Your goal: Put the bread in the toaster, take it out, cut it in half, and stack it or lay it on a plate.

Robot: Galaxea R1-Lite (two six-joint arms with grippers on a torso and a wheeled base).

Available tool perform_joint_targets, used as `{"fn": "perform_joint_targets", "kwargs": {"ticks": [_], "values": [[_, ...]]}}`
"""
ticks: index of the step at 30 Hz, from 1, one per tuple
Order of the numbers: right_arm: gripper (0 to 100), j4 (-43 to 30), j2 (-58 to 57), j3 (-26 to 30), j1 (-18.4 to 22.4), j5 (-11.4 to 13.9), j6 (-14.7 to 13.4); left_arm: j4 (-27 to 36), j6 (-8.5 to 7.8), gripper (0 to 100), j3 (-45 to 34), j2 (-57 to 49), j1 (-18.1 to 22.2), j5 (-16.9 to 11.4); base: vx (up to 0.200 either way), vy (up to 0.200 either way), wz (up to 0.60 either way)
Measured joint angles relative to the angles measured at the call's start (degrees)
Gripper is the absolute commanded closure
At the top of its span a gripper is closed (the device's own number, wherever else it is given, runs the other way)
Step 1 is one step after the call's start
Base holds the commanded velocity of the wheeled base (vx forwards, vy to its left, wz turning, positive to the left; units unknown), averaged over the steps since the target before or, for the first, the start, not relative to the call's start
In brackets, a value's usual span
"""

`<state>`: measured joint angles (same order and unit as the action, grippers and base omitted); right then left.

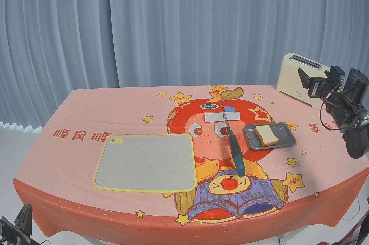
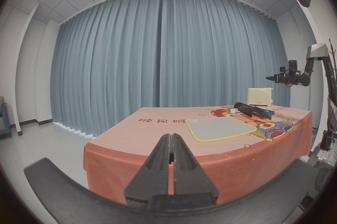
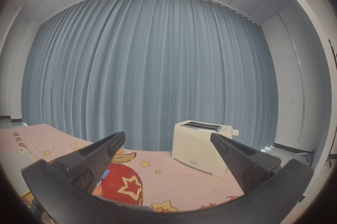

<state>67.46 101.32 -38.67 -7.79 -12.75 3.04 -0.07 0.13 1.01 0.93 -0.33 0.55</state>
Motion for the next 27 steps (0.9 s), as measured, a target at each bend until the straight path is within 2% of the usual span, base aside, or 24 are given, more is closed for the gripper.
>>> {"fn": "perform_joint_targets", "kwargs": {"ticks": [11,27], "values": [[0,0.0,-5.4,9.2,2.3,0.5,-0.2,0.0,0.0,100,0.0,0.0,0.0,0.0,0.0,0.0,0.0],[0,-0.1,-10.3,13.5,4.1,0.5,0.1,0.0,0.0,100,0.0,0.0,0.0,0.0,0.0,0.0,0.0]]}}
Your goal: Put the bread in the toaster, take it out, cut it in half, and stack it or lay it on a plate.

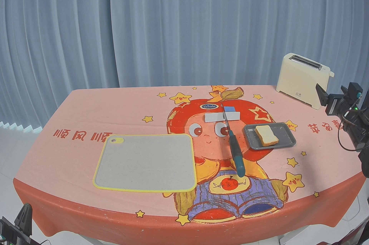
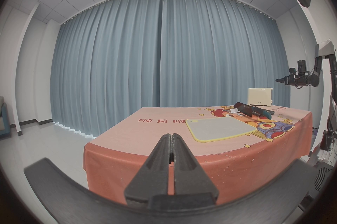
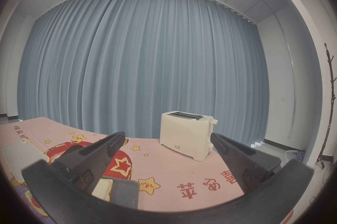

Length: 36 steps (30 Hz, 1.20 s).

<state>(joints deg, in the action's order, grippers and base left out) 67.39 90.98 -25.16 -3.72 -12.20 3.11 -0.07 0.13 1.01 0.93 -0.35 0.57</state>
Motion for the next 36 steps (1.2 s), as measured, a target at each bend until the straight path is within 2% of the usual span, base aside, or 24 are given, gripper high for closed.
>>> {"fn": "perform_joint_targets", "kwargs": {"ticks": [28,36], "values": [[0,-0.1,-11.4,8.3,-0.3,0.1,0.2,0.0,0.0,100,0.0,0.0,0.0,0.0,0.0,0.0,0.0],[0,-0.6,-15.2,10.5,-0.2,1.4,0.6,0.0,0.0,100,0.0,0.0,0.0,0.0,0.0,0.0,0.0]]}}
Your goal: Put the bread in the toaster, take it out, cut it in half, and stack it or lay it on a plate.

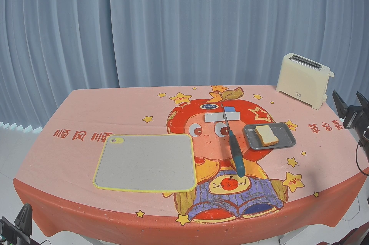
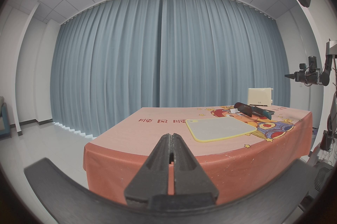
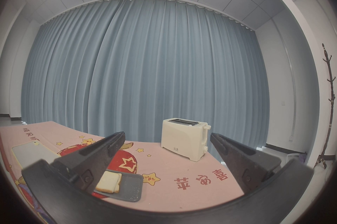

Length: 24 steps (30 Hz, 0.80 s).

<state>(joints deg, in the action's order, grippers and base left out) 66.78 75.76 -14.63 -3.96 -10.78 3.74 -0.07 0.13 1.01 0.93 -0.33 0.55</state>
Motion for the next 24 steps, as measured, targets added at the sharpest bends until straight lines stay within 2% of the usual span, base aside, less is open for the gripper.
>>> {"fn": "perform_joint_targets", "kwargs": {"ticks": [5,15,24], "values": [[0,-0.1,-1.4,1.7,0.2,0.5,0.2,0.0,0.0,100,0.0,0.0,0.0,0.0,0.0,0.0,0.0],[0,0.0,-2.4,1.8,0.2,0.6,0.4,0.0,0.02,100,0.0,0.0,0.0,0.0,0.0,0.0,0.0],[0,-0.3,-4.6,4.2,-0.2,0.6,2.1,0.0,0.0,100,0.0,0.0,0.0,0.0,0.0,0.0,0.0]]}}
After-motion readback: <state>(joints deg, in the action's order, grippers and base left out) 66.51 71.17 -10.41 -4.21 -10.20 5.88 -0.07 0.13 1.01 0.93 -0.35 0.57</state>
